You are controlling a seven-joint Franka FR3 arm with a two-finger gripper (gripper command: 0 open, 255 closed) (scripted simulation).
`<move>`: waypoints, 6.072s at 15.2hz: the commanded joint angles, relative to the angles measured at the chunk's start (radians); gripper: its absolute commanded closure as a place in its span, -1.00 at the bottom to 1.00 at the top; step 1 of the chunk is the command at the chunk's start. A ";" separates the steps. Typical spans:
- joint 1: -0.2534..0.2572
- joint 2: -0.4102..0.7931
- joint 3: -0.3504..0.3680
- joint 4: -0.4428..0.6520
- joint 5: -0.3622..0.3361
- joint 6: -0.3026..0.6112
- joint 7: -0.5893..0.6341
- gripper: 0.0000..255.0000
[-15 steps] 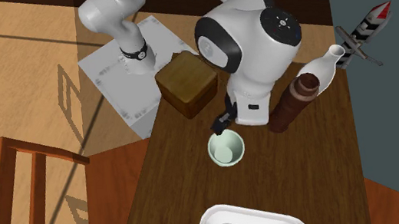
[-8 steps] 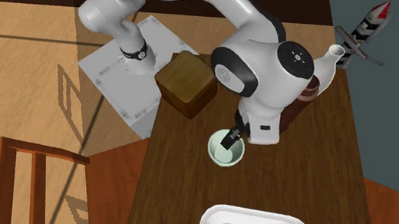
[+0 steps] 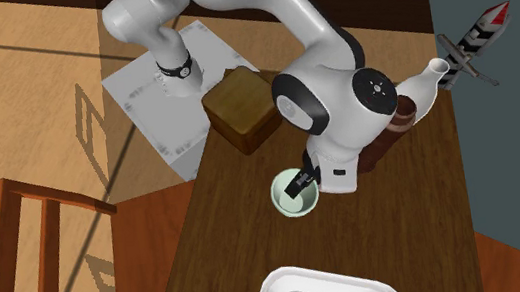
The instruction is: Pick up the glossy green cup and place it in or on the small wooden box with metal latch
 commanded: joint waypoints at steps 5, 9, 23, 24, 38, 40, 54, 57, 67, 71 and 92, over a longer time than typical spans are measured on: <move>0.000 0.000 0.000 0.000 0.000 0.000 0.000 1.00; 0.000 0.001 0.000 0.000 0.000 0.001 0.000 1.00; 0.001 -0.044 0.003 0.072 0.010 -0.115 -0.021 1.00; 0.001 -0.048 0.003 0.081 0.011 -0.127 -0.023 1.00; 0.005 -0.074 0.005 0.232 0.020 -0.301 -0.051 1.00; 0.005 -0.074 0.005 0.258 0.020 -0.328 -0.055 1.00; 0.013 -0.040 0.006 0.495 0.020 -0.529 -0.084 1.00; 0.018 -0.134 0.011 0.383 0.024 -0.513 -0.069 1.00; 0.053 -0.535 0.046 -0.067 0.056 -0.475 0.007 1.00; 0.071 -0.677 0.065 -0.191 0.077 -0.497 0.036 1.00; 0.112 -0.923 0.103 -0.556 0.126 -0.384 0.106 1.00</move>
